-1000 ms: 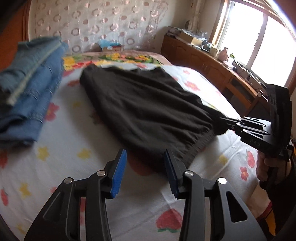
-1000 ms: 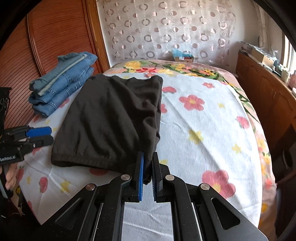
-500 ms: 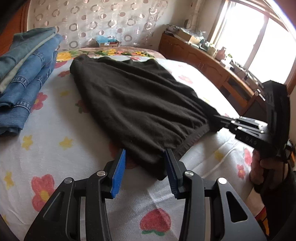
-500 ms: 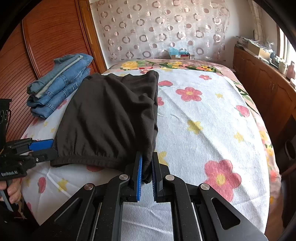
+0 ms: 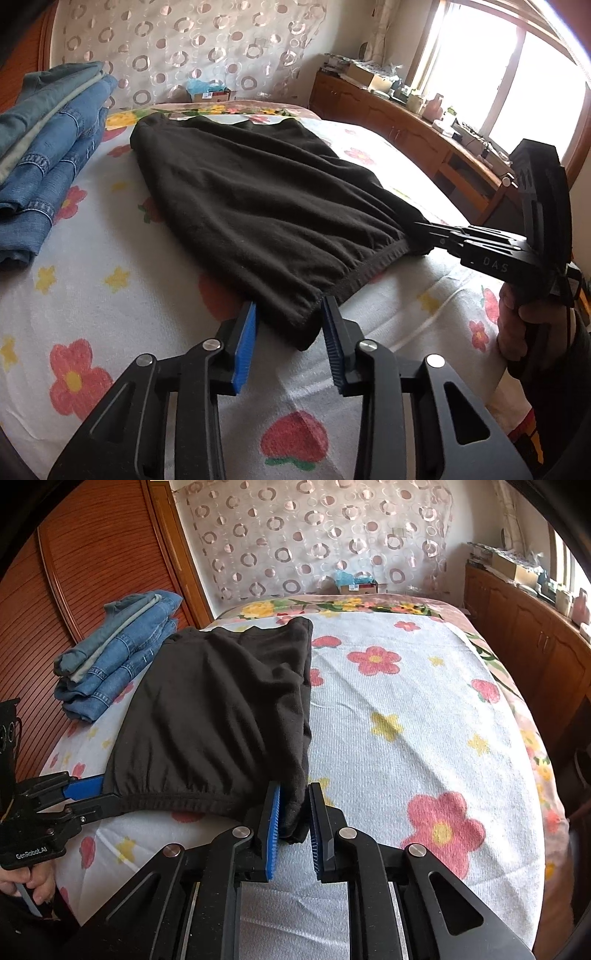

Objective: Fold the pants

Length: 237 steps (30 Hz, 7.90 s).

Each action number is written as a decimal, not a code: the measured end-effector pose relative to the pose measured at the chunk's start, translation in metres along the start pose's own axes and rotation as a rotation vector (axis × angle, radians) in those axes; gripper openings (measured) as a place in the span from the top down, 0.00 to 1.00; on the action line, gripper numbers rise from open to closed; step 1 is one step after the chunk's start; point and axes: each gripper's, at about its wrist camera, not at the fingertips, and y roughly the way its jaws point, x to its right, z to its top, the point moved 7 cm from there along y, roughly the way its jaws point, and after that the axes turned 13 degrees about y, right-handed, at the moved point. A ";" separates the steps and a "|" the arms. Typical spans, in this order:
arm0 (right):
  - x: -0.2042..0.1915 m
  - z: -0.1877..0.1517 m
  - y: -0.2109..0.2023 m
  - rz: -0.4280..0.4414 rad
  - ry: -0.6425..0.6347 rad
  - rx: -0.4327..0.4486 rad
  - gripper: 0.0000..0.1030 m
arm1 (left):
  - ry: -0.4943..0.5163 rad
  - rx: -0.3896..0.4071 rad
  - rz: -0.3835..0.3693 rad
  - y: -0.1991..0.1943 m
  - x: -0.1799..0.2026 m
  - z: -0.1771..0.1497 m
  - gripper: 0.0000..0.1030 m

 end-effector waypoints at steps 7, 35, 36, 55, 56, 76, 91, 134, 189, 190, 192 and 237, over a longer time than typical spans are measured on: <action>-0.001 0.000 -0.001 -0.003 -0.008 -0.003 0.86 | 0.008 0.012 -0.020 -0.002 0.002 0.001 0.85; -0.041 -0.027 -0.079 0.111 -0.142 0.054 0.92 | 0.060 0.191 -0.021 -0.100 0.005 0.020 0.90; -0.042 -0.027 -0.082 0.114 -0.141 0.060 0.92 | 0.067 0.193 -0.020 -0.104 0.006 0.020 0.90; -0.046 -0.040 -0.088 0.157 -0.108 0.065 0.92 | 0.072 0.168 0.000 -0.110 0.000 0.011 0.90; -0.048 -0.038 -0.087 0.158 -0.106 0.069 0.92 | 0.068 0.167 0.001 -0.108 -0.002 0.012 0.90; -0.064 0.070 0.024 0.089 -0.086 0.106 0.92 | 0.048 0.112 0.107 -0.058 -0.065 0.078 0.90; -0.065 0.085 0.071 0.062 -0.090 0.043 0.92 | 0.023 0.046 0.148 -0.025 -0.084 0.071 0.90; -0.023 0.020 0.035 0.018 -0.185 -0.047 0.57 | 0.041 -0.045 0.157 -0.004 -0.072 0.019 0.26; -0.015 -0.047 -0.073 0.058 -0.174 -0.003 0.92 | 0.094 0.033 0.067 -0.062 -0.011 -0.017 0.83; -0.015 -0.047 -0.073 0.057 -0.172 -0.005 0.92 | 0.096 0.032 0.074 -0.062 -0.011 -0.017 0.83; -0.015 -0.047 -0.074 0.051 -0.171 -0.001 0.89 | 0.102 0.029 0.080 -0.063 -0.010 -0.017 0.82; -0.029 0.015 0.008 0.120 -0.198 -0.049 0.86 | 0.082 0.000 0.008 -0.002 -0.053 0.033 0.55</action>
